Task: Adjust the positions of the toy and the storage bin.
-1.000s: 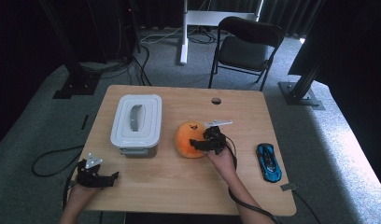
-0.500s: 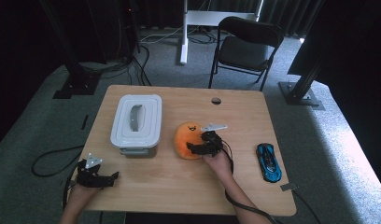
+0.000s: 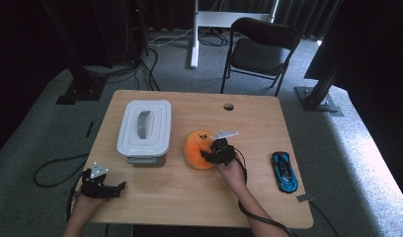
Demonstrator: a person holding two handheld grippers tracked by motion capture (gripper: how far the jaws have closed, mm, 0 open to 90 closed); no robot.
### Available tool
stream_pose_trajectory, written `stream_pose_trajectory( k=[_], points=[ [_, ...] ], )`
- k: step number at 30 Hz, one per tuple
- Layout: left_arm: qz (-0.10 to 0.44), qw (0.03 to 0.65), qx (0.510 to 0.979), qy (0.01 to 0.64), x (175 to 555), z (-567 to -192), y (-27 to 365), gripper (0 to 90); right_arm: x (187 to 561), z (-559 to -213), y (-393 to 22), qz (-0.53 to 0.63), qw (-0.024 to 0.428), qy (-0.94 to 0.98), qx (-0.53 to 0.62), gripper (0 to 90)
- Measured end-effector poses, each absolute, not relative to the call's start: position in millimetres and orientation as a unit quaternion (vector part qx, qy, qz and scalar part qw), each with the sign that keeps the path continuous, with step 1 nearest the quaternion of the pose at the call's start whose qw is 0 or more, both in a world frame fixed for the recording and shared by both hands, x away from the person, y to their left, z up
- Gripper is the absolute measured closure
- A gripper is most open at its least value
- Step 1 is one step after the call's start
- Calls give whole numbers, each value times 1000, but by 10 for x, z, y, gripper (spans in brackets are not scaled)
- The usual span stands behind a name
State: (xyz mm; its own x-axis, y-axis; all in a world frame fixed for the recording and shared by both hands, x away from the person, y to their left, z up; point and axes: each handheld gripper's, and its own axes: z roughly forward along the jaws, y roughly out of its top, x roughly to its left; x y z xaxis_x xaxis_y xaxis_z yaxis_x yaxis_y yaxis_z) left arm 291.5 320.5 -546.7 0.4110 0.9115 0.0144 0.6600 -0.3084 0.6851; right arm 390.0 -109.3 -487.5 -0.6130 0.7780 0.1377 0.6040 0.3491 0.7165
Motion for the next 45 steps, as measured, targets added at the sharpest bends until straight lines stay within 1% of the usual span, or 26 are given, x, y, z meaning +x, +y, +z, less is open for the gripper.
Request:
stream_pose_trajectory(
  k=[2, 3, 7, 17, 30, 45],
  points=[
    [206, 306, 782, 502, 2915, -5466, 3205, 3, 3898, -4846, -1111, 381, 117, 813, 424, 692],
    [205, 306, 782, 502, 2914, -5466, 3205, 3, 3896, -4832, -1119, 383, 119, 811, 426, 712],
    [206, 306, 782, 502, 2915, -5466, 3205, 3, 3908, -4775, -1158, 388, 123, 808, 426, 741],
    [205, 306, 782, 502, 2915, -5466, 3205, 3, 3997, -4644, -1399, 389, 138, 800, 436, 747],
    [205, 306, 782, 502, 2915, -5466, 3205, 3, 4132, -4448, -1892, 384, 170, 780, 465, 748],
    [206, 306, 782, 502, 2915, -5466, 3205, 3, 4294, -4352, -2377, 364, 205, 760, 498, 747]
  ],
)
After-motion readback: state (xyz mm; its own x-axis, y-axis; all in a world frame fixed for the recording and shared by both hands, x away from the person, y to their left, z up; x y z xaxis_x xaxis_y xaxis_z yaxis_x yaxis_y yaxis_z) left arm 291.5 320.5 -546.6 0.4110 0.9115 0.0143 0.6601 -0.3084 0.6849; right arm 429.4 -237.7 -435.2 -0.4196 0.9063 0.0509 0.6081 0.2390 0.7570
